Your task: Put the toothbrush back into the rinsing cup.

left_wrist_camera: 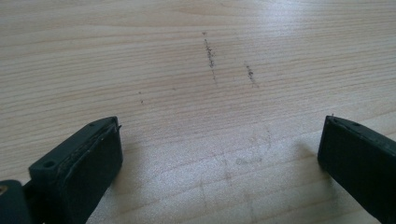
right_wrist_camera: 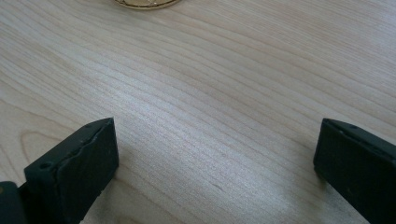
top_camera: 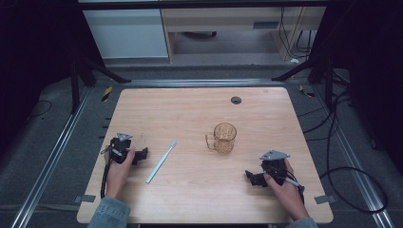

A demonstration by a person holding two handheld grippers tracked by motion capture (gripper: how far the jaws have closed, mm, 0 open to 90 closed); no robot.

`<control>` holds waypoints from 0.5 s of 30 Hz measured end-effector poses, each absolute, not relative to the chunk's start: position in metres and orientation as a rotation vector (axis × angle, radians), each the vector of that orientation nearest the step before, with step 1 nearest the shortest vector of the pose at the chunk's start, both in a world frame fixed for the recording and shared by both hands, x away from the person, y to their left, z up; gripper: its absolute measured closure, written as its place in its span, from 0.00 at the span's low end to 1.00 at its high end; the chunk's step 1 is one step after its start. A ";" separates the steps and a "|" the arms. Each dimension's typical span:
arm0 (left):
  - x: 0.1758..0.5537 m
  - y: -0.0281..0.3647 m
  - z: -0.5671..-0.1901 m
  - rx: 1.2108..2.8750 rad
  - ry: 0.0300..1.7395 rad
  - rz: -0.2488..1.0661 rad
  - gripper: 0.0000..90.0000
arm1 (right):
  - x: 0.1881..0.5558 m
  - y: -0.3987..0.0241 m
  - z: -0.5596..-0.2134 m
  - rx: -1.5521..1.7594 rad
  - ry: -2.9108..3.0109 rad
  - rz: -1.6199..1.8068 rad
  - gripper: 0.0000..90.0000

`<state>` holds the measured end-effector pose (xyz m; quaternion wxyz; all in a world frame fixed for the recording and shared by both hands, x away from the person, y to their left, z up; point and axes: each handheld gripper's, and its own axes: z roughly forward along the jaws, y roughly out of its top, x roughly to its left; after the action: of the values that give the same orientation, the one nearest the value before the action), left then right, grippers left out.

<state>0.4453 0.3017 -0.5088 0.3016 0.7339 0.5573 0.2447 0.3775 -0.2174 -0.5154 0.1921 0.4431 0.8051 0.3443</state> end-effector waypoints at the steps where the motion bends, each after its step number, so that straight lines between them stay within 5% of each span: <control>1: 0.445 0.302 -0.508 1.945 1.471 0.653 0.01 | 0.378 -0.217 -0.515 1.244 2.260 0.966 0.00; 8: 0.431 0.300 -0.495 1.929 1.400 0.764 0.04 | 0.378 -0.217 -0.515 1.245 2.260 0.967 0.00; 15: 0.422 0.290 -0.477 1.958 1.360 0.674 0.09 | 0.378 -0.217 -0.515 1.244 2.260 0.967 0.00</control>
<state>0.4215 0.2903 -0.4769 0.3260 0.7471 0.5191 0.2571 0.3776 -0.2175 -0.5154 0.1923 0.4431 0.8050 0.3444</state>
